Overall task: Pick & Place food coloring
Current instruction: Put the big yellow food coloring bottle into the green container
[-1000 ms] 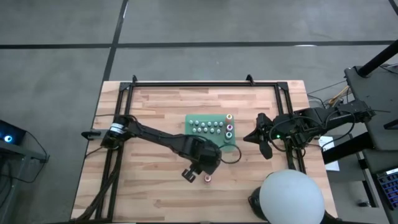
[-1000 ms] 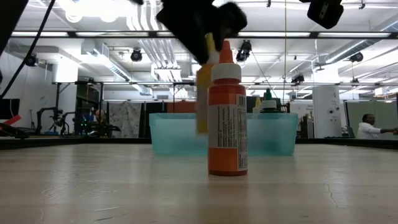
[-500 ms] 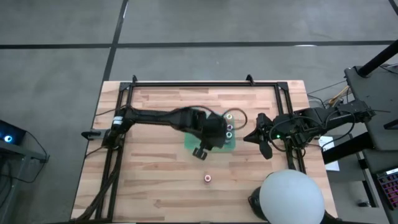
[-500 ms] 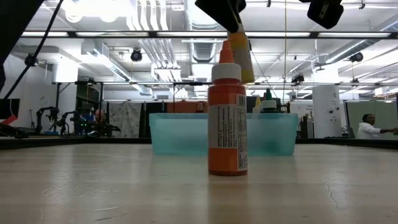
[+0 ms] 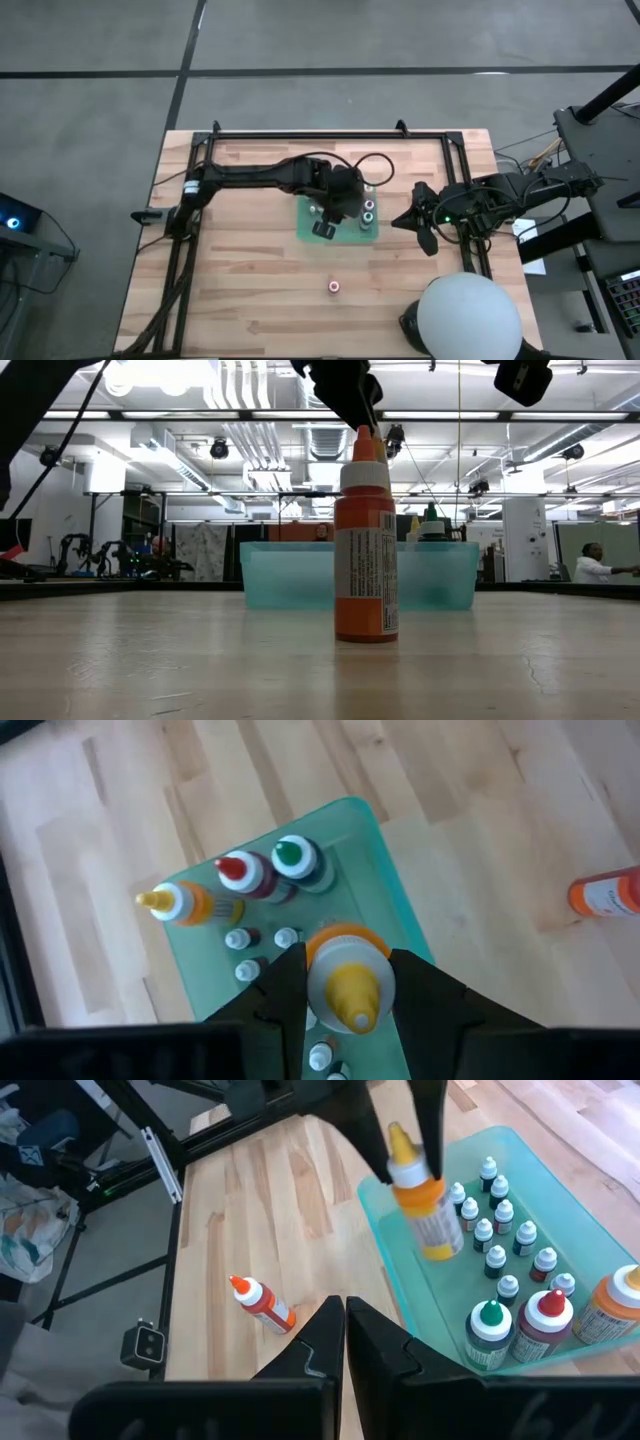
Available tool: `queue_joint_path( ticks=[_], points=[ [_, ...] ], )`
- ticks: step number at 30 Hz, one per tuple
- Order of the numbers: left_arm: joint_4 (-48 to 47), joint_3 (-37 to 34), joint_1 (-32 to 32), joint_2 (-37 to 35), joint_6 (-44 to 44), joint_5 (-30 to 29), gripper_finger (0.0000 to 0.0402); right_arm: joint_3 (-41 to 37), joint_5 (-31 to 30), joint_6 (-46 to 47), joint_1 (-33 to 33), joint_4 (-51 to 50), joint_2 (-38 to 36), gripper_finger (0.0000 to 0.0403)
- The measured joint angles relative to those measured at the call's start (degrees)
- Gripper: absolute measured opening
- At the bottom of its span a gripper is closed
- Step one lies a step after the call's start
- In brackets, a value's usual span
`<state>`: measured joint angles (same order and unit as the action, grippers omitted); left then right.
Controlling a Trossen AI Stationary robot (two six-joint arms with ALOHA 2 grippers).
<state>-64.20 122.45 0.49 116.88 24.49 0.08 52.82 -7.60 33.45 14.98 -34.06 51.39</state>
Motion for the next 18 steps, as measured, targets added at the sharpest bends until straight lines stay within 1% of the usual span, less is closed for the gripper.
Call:
queue_joint_path(
  ticks=[6, 12, 18],
  points=[
    [0.08, 0.0, 0.87, 0.11, -0.2, 0.1, 0.0097, 0.0, 0.0, -0.02, -0.02, 0.0, -0.01, 0.0009],
    [0.13, -0.13, 1.78, 0.11, -2.41, 0.83, 0.0097, 0.0, -0.01, -0.02, 0.0, -0.02, 0.01, 0.0008],
    [0.06, -3.8, 2.96, 0.11, -4.14, 0.81, 0.0097, 0.0, -0.02, -0.02, 0.0, 0.0, -0.01, 0.0008]
  ],
)
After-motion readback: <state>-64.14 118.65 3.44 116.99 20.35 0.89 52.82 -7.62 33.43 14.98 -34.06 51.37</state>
